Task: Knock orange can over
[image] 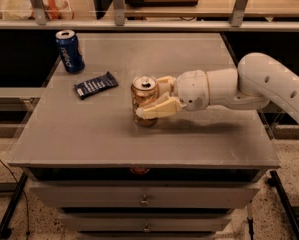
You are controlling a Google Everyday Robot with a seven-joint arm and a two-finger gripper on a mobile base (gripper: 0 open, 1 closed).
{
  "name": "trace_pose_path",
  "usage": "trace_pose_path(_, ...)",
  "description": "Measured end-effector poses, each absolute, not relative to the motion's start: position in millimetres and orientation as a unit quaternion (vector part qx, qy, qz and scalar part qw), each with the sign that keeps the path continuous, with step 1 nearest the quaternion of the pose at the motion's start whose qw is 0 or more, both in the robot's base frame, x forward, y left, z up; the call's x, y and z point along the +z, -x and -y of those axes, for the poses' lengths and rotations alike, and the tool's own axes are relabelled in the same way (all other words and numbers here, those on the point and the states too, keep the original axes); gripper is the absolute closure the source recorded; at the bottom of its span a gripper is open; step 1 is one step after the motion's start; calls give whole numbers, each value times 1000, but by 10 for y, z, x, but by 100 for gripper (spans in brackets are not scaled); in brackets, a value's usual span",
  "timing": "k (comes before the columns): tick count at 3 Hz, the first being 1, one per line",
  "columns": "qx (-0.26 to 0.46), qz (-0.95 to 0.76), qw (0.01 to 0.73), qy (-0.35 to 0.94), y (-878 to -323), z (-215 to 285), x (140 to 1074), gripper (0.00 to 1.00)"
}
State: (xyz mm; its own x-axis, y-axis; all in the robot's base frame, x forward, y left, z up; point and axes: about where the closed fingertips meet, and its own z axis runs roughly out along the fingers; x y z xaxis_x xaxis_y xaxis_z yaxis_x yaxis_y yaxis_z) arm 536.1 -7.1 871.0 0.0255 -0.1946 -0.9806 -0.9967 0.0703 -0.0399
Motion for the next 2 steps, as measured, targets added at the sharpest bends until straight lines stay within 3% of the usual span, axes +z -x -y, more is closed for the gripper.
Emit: trace_pose_path(2,315,-524,562,557,-5674,465,9353,100)
